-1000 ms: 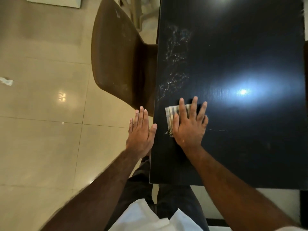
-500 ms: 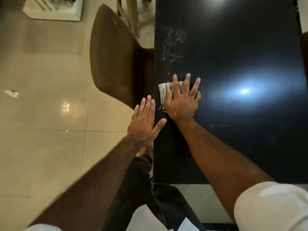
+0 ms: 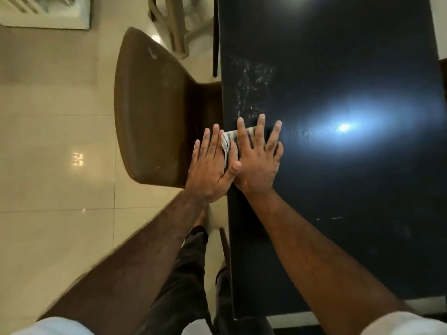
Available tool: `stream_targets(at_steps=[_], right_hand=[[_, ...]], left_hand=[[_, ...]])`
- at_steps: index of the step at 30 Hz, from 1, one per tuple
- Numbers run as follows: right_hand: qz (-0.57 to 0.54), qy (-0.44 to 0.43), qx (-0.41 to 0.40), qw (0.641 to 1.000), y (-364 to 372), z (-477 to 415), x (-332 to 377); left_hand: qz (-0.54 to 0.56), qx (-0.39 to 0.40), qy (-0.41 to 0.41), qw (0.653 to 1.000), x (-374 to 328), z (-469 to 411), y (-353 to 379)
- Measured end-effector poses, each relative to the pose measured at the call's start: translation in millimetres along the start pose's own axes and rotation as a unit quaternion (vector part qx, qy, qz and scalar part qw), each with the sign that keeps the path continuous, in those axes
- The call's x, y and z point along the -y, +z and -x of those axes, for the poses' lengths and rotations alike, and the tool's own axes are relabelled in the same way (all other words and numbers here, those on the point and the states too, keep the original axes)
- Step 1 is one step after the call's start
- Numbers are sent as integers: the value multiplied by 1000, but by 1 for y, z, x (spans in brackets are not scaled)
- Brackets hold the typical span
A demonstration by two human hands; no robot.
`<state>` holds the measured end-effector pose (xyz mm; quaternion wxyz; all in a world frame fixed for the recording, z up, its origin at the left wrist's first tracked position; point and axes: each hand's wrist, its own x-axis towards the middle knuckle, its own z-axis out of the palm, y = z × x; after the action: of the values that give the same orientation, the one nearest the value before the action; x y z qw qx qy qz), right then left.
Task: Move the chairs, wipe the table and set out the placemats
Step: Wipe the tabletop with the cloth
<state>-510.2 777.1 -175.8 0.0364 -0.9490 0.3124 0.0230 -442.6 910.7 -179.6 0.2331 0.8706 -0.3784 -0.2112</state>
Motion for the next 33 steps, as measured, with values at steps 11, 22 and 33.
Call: stream_targets(at_steps=[11, 22, 33], right_hand=[[2, 4, -58, 998, -1, -145, 30], [-28, 38, -24, 999, -16, -235, 31], [-56, 144, -10, 988, -20, -144, -34]], left_hand=[[76, -43, -62, 994, 1, -74, -27], [51, 0, -89, 995, 1, -100, -39], [42, 10, -85, 995, 4, -100, -40]])
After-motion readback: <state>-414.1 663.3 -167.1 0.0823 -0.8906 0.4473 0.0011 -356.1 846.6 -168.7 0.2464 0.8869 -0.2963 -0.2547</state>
